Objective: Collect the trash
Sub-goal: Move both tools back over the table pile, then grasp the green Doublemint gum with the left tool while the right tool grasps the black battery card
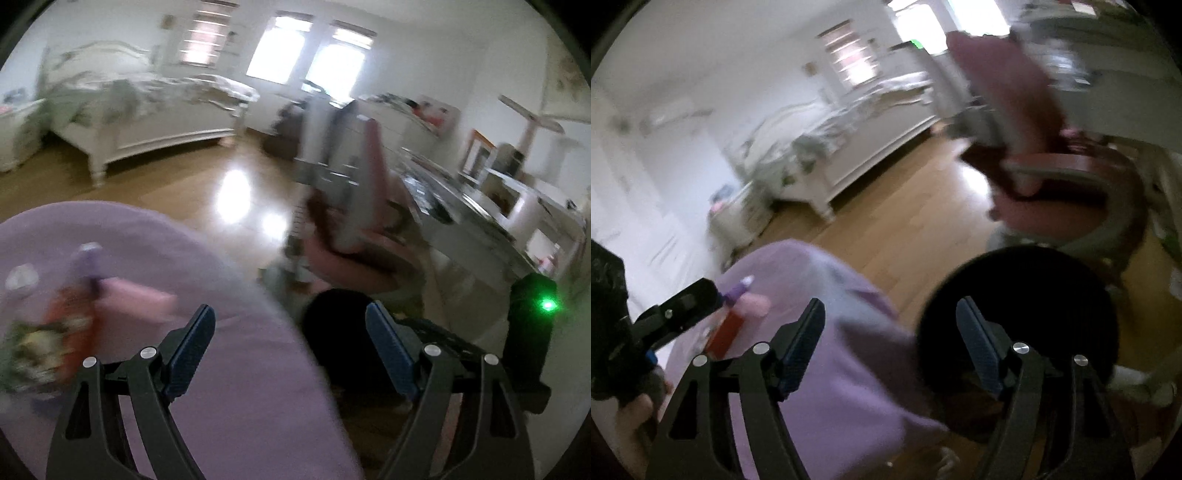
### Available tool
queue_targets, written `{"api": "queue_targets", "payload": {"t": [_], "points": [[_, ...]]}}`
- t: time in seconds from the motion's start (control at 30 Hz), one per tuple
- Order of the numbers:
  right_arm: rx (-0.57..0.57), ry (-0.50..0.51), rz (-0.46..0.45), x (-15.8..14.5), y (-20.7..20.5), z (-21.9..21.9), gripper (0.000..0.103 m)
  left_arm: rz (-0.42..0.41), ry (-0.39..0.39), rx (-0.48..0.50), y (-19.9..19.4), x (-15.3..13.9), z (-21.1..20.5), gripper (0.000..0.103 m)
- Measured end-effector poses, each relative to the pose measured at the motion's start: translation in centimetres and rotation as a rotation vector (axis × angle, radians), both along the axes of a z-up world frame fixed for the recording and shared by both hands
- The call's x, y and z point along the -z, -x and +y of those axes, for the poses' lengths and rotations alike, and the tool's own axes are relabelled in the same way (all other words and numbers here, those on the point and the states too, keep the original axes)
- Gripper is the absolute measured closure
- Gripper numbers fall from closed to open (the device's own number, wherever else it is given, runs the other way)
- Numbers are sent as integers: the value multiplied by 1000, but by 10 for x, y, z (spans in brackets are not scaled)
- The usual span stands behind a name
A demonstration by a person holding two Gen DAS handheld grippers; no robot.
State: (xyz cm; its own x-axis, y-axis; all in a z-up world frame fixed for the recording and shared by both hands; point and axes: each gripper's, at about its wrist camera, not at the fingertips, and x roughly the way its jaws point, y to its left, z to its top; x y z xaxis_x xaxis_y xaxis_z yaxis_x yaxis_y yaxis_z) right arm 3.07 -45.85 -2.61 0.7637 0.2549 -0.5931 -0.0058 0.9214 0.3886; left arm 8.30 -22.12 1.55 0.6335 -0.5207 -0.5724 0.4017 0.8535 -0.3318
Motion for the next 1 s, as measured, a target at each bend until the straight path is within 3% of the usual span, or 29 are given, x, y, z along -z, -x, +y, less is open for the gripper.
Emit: {"api": "queue_targets", "payload": {"t": [0.27, 0.43, 0.57, 0.73, 0.97, 1.0], "points": [[-333, 53, -6, -15, -23, 123, 30, 39, -26, -221, 14, 11, 145, 20], [-620, 179, -51, -26, -35, 217, 24, 90, -130, -226, 7, 28, 198, 21], [-837, 335, -97, -23, -45, 281, 24, 112, -197, -179, -1, 39, 211, 21], [-1012, 489, -57, -6, -76, 333, 24, 117, -223, -107, -8, 45, 217, 21], [-1113, 588, -8, 10, -101, 356, 25, 113, -243, -47, -17, 48, 218, 21], [-1102, 596, -15, 9, -103, 355, 33, 114, -251, -42, -19, 49, 217, 21]]}}
